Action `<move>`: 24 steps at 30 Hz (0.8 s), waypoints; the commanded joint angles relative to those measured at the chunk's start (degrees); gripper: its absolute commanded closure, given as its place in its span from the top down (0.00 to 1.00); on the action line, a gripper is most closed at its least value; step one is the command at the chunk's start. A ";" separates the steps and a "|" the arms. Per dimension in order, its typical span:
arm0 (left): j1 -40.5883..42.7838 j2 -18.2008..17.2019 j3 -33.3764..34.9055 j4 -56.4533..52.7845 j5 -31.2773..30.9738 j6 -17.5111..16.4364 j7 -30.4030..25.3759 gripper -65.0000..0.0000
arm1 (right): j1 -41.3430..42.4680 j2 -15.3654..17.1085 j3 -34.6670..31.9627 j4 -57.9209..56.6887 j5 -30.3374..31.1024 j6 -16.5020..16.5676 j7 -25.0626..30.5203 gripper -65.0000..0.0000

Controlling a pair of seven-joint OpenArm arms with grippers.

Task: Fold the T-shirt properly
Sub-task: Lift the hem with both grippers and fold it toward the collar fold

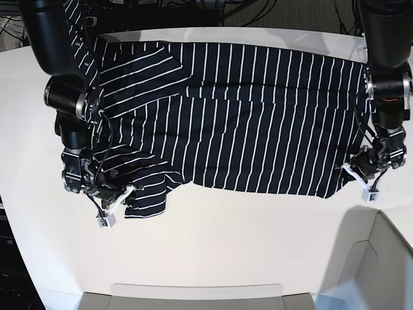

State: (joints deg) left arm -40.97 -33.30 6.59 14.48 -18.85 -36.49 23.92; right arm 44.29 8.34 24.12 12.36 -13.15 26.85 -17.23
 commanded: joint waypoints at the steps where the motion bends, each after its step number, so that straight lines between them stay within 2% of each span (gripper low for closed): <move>1: -1.27 -0.85 -2.15 0.42 0.35 0.23 -0.05 0.00 | 1.73 0.32 -0.16 0.34 -0.61 -0.35 -1.54 0.00; 5: -1.01 -1.03 -9.18 0.68 0.43 -0.04 0.30 0.00 | 2.34 0.15 -0.08 3.16 -0.52 -0.26 -1.71 0.00; 13: 1.01 -1.12 -12.00 1.83 0.43 -0.13 0.30 0.00 | 1.90 0.06 0.01 5.62 -0.44 0.09 -1.80 0.00; 15: 1.72 -2.09 -12.61 4.46 0.43 -0.13 0.56 0.00 | 1.90 0.06 0.01 5.62 -0.44 0.09 -1.80 0.00; 24: 12.27 -2.61 -19.56 26.53 0.35 -0.13 11.29 0.00 | 1.90 0.15 0.01 5.71 -0.44 0.18 -1.80 0.00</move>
State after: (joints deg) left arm -27.14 -34.39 -12.53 39.97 -17.78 -36.80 36.73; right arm 43.81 8.05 24.14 16.93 -14.39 26.85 -20.21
